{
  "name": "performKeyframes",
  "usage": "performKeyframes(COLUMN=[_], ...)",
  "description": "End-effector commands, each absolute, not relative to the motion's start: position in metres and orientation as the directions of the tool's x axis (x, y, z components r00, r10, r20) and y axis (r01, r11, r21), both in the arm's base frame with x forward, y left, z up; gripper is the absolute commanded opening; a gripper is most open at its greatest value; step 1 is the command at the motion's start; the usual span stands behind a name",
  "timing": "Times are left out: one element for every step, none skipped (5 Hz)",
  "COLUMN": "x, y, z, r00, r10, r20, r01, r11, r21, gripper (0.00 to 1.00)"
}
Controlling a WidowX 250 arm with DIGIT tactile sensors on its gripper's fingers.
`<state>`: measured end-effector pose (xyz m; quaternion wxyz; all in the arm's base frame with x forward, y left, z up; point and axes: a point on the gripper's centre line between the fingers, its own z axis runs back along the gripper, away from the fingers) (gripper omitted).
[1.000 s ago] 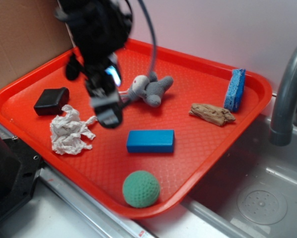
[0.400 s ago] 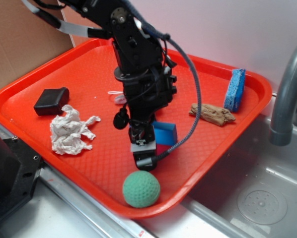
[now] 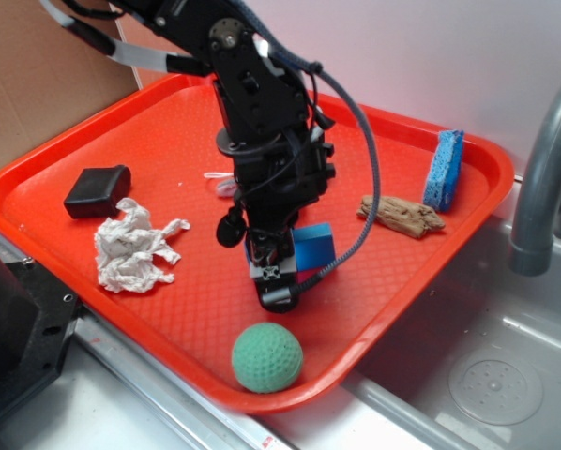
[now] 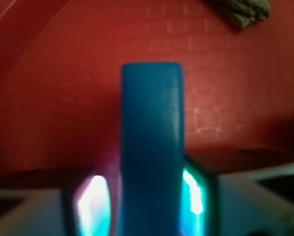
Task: Grab the blue block.
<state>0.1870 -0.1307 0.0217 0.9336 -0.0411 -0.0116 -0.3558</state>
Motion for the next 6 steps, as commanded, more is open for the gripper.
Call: performKeyframes(x=[0.179, 0.176, 0.175, 0.183, 0.193, 0.197], y=[-0.078, -0.048, -0.012, 0.005, 0.014, 0.014], z=[0.107, 0.158, 0.198, 0.202, 0.203, 0.201], r00=[0.921, 0.981, 0.978, 0.962, 0.946, 0.941], r10=[-0.363, -0.129, 0.115, 0.227, 0.297, 0.295], r20=[0.140, 0.148, 0.173, 0.152, 0.132, 0.164], r01=[0.368, 0.127, -0.121, -0.230, -0.293, -0.293], r11=[0.929, 0.992, 0.992, 0.973, 0.955, 0.955], r21=[-0.018, 0.025, 0.025, 0.008, -0.046, -0.038], gripper=[0.00, 0.00, 0.00, 0.00, 0.00, 0.00])
